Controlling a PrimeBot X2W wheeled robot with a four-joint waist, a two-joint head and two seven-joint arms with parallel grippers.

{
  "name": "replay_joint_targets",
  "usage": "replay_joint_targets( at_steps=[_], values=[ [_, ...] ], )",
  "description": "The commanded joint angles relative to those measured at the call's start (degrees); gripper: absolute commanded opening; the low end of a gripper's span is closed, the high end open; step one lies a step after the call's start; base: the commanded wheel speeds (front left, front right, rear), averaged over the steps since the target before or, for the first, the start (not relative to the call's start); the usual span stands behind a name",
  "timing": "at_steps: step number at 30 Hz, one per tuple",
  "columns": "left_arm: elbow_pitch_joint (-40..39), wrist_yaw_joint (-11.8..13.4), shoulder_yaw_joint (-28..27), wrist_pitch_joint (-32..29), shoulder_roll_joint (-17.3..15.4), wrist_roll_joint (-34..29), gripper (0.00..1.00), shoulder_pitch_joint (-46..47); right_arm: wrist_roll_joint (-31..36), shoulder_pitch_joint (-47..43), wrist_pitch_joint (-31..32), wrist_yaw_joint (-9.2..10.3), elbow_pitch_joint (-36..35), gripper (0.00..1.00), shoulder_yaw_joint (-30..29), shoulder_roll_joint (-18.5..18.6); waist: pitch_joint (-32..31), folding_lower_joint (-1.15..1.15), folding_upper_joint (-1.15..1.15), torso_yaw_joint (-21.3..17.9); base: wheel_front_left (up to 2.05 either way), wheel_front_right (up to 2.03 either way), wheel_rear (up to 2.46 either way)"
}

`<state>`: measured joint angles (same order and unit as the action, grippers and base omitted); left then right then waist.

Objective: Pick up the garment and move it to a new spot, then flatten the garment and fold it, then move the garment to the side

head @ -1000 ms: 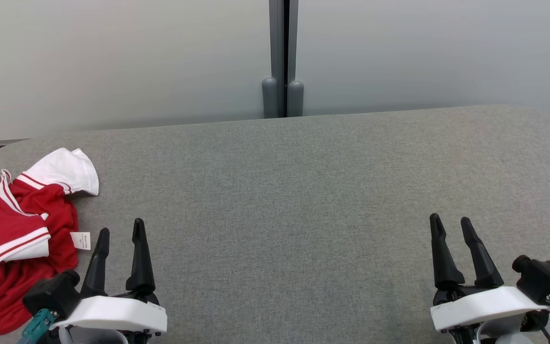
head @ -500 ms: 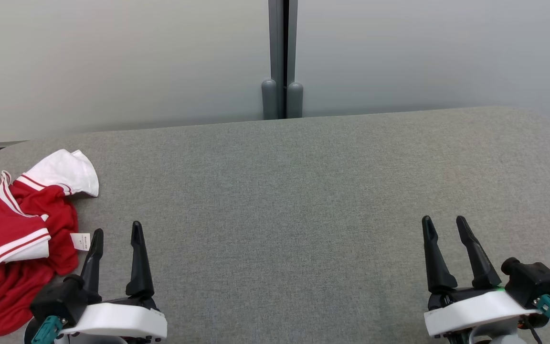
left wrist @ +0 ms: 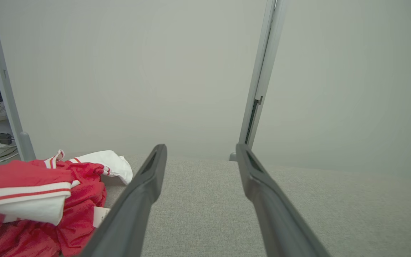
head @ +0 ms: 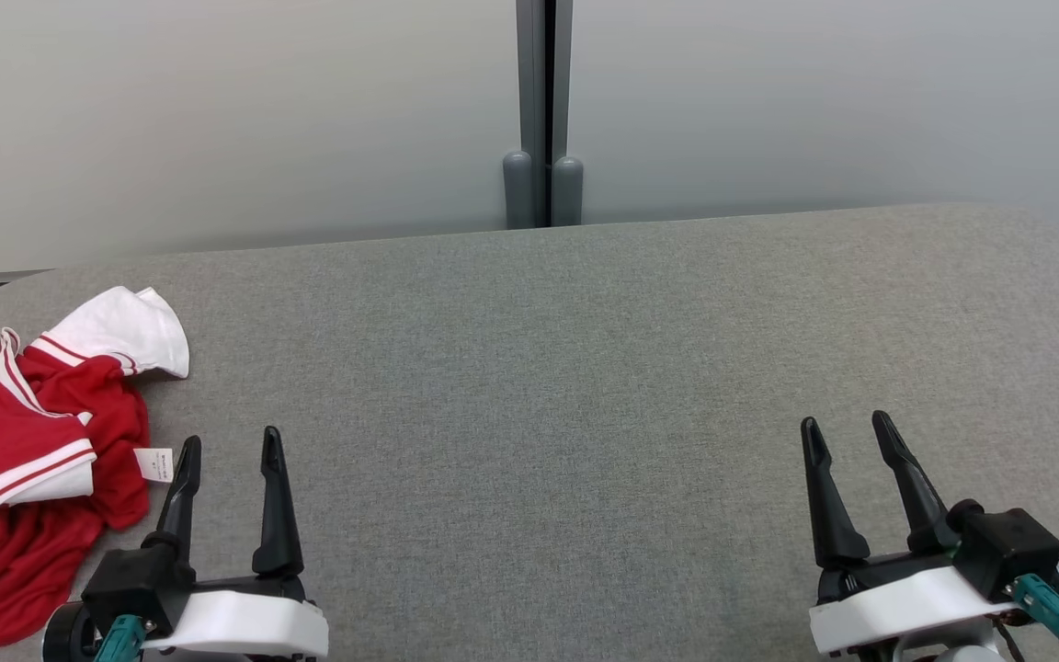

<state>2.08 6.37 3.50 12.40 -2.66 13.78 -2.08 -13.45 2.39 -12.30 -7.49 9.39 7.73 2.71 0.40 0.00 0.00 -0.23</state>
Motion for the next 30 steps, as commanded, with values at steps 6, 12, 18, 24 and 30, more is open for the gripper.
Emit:
replay_joint_targets(
  at_steps=[6,12,18,24,30],
  values=[
    [2.2,-0.8,0.3,1.1,-0.3,-3.5,1.0,-1.0,4.0,-0.3,-1.2,0.0,-0.3,1.0,-0.1,0.2,-0.2,0.0,0.0,0.0,0.0,0.0,0.0],
    [4.7,-1.4,0.7,1.6,-0.3,-5.4,1.0,-0.8,6.1,-0.7,-1.8,0.0,-0.4,1.0,0.2,0.2,-0.3,0.0,0.0,-0.1,0.0,0.0,0.0],
    [5.2,-0.9,0.7,2.3,-0.3,-7.7,1.0,-0.7,8.4,-1.0,-2.5,0.0,-0.3,1.0,0.6,0.3,-0.4,0.0,0.0,-0.2,0.0,0.0,0.0],
    [4.9,-0.6,0.5,2.8,-0.4,-10.4,1.0,-0.8,10.5,-0.9,-3.1,0.0,-0.1,1.0,1.0,0.3,-0.5,0.0,0.0,-0.2,0.0,0.0,0.0],
    [4.6,-0.4,0.4,2.9,-0.3,-10.2,1.0,-0.9,10.0,-1.1,-2.9,0.0,0.4,1.0,0.9,0.3,-0.7,0.0,0.0,-0.2,0.0,0.0,0.0]
  ],
)
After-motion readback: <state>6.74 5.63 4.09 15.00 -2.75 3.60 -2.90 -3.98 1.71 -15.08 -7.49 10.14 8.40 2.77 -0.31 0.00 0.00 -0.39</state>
